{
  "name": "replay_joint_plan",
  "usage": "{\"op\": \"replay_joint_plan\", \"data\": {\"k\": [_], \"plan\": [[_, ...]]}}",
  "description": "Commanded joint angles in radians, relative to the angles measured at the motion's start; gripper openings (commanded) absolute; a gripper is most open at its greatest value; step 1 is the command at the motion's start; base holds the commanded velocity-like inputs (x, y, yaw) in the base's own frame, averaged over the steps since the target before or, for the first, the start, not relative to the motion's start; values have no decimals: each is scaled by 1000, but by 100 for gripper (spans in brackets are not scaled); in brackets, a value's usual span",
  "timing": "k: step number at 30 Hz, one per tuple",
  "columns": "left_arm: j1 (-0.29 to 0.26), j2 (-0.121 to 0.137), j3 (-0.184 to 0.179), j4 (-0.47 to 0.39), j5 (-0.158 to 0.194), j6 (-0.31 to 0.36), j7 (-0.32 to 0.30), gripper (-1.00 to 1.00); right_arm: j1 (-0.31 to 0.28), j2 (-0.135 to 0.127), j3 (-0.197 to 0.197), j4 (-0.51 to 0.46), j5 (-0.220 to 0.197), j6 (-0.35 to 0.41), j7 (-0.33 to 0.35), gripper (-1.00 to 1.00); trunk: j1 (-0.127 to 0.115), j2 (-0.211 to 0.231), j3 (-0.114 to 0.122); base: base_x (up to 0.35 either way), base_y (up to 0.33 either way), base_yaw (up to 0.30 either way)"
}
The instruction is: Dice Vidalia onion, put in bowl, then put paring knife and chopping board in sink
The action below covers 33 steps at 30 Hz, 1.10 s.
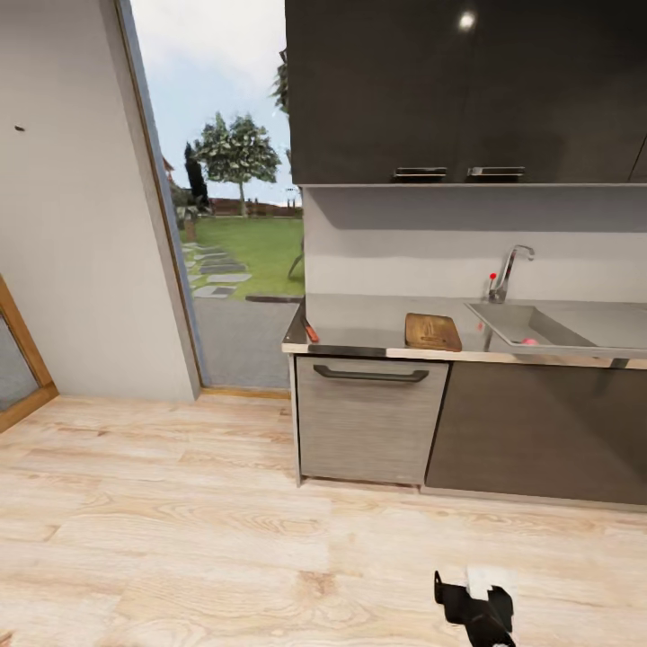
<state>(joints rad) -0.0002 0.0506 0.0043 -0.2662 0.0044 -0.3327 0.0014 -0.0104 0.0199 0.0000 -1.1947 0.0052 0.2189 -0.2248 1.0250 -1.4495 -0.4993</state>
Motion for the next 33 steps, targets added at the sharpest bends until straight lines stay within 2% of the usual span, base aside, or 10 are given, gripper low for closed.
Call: {"op": "replay_joint_plan", "data": {"k": [1,4,7,12,13,18,22,24,27,33], "plan": [[0,0,1,-1,1,-2,0,100,0,1,0,-42,0,36,-8,100,0,-1,-1,0,0,0],[0,0,1,-1,3,-2,0,100,-3,3,0,-91,0,64,-14,100,0,-1,-1,0,0,0],[0,0,2,-1,3,-2,0,100,-56,5,0,-118,-1,130,-24,100,-8,13,5,0,0,0],[0,0,2,-1,3,-2,0,100,-244,5,0,-127,-1,376,-36,100,-27,48,21,0,0,0],[0,0,2,-1,3,-2,0,100,-309,5,0,-127,-1,437,-45,100,-31,55,24,0,0,0],[0,0,2,-1,3,-2,0,100,-492,4,0,-116,-2,593,-83,100,-50,90,40,0,0,0],[0,0,2,-1,3,-2,0,100,-573,3,0,-92,-2,645,-95,100,-65,118,52,0,0,0],[0,0,2,-1,3,-2,0,100,-628,3,0,-50,-2,661,-98,100,-73,132,59,0,0,0],[0,0,2,-1,3,-2,0,100,-776,0,-1,141,-2,668,-100,100,-84,153,68,0,0,0],[0,0,2,-1,3,-2,0,100,-913,-1,-4,355,-6,652,-100,100,-107,195,87,0,0,0]]}}
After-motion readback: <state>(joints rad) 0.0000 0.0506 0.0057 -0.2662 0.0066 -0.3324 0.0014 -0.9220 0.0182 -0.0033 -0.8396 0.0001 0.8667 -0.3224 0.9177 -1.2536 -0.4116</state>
